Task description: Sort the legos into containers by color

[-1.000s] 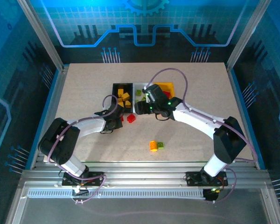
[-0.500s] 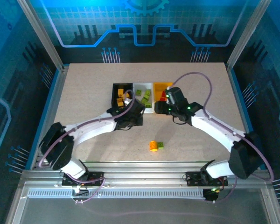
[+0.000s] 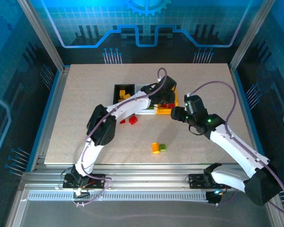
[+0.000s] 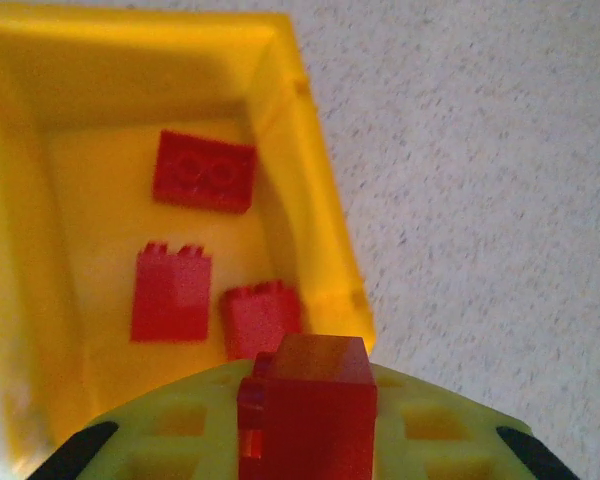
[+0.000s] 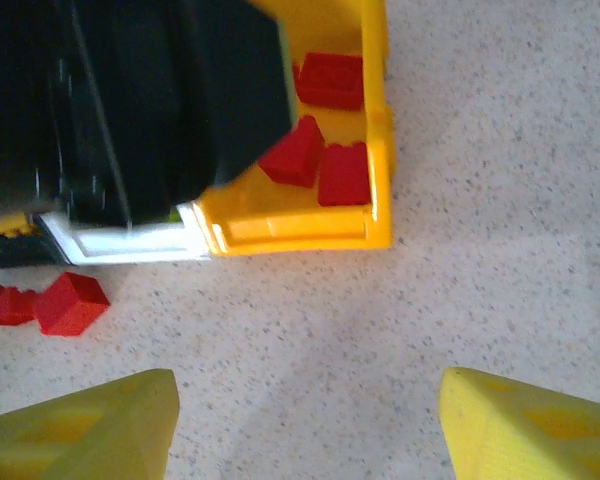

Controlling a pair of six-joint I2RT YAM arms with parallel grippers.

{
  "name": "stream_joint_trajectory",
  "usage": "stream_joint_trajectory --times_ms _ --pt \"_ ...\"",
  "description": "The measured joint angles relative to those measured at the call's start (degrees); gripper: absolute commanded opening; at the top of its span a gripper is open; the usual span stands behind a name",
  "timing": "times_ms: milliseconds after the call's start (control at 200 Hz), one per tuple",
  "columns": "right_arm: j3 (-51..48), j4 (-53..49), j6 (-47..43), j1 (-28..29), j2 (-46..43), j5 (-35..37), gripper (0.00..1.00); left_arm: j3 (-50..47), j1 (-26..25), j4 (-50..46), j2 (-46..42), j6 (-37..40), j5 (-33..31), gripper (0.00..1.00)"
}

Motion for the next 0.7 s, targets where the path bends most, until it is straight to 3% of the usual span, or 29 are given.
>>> stream_joint_trajectory --times_ms 80,195,325,455,700 --pt "-0.7 -0.7 0.0 -0.2 -0.3 -0.2 0.72 3.7 0.4 -1.3 2.6 -0.1 0.0 0.47" --pt "-0.8 -0.9 0.0 -0.2 -0.6 -0.4 0.75 4.1 0.9 -3.3 3.1 0.1 0.0 0.63" --pt "-0.8 -0.9 0.0 -0.3 -0.7 -0.6 0.75 1.1 1.2 -2.5 1.4 -0.1 0.0 0.71" --pt "-0.8 -0.9 -0.2 -0.4 -0.6 -2.1 0.76 -10.7 1.2 -0.7 -6.6 -0.5 0.0 0.81" --pt "-0.8 0.7 -0.5 -0.4 4.4 -6.1 0.76 -38.7 1.3 2.9 -30.4 -2.9 -0.1 0.93"
